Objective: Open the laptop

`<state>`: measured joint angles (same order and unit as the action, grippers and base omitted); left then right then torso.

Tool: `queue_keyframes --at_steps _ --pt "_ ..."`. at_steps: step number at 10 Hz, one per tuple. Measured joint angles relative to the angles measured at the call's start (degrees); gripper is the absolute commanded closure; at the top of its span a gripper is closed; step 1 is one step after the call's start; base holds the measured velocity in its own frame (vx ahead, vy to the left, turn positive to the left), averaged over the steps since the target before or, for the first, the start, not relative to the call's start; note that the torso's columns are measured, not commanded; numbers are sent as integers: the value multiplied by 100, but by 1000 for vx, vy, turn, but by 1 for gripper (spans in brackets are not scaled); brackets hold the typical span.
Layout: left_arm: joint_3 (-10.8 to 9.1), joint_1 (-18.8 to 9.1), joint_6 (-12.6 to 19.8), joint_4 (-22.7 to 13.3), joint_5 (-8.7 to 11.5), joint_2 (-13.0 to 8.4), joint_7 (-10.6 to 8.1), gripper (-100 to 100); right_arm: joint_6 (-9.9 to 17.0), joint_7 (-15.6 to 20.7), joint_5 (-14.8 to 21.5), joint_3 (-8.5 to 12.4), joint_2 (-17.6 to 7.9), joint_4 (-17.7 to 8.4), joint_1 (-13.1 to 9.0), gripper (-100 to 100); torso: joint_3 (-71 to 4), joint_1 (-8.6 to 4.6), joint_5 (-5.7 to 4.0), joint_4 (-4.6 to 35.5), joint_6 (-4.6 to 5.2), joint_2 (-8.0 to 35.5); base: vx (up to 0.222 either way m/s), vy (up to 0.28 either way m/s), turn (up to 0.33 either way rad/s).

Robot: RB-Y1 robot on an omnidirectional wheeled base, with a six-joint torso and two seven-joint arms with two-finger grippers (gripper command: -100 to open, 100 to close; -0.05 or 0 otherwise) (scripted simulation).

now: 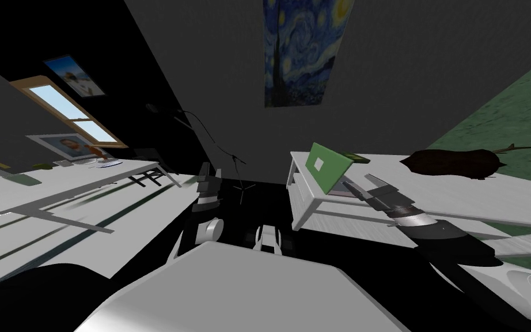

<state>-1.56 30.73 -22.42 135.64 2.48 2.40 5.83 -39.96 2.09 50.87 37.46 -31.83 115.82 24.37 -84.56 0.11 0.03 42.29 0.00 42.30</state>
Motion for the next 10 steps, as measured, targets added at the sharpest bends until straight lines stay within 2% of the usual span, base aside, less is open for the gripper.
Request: queue_keyframes --at_steps 2,4,6,8,10 --pt "0 0 0 0 0 0 0 0 -126 56 254 219 -176 -180 -10 -100 -3 -6 -2 -2 -1 -6 33 116 -9" --pt "0 0 0 0 0 0 0 0 -127 78 547 316 -321 -233 -14 -100 0 -19 -6 0 -1 0 20 115 -8" --pt "0 0 0 0 0 0 0 0 -197 121 906 581 -628 -417 -16 -100 -2 0 1 -1 -1 -5 38 122 -12" --pt "-1 0 0 0 0 -1 0 0 -237 138 1205 728 -808 -520 -21 -100 0 -24 -8 0 -1 0 22 86 -4" --pt "0 0 0 0 0 0 0 0 -320 145 1525 1006 -1147 -724 -29 -100 0 -5 -2 0 0 -2 25 102 -10"
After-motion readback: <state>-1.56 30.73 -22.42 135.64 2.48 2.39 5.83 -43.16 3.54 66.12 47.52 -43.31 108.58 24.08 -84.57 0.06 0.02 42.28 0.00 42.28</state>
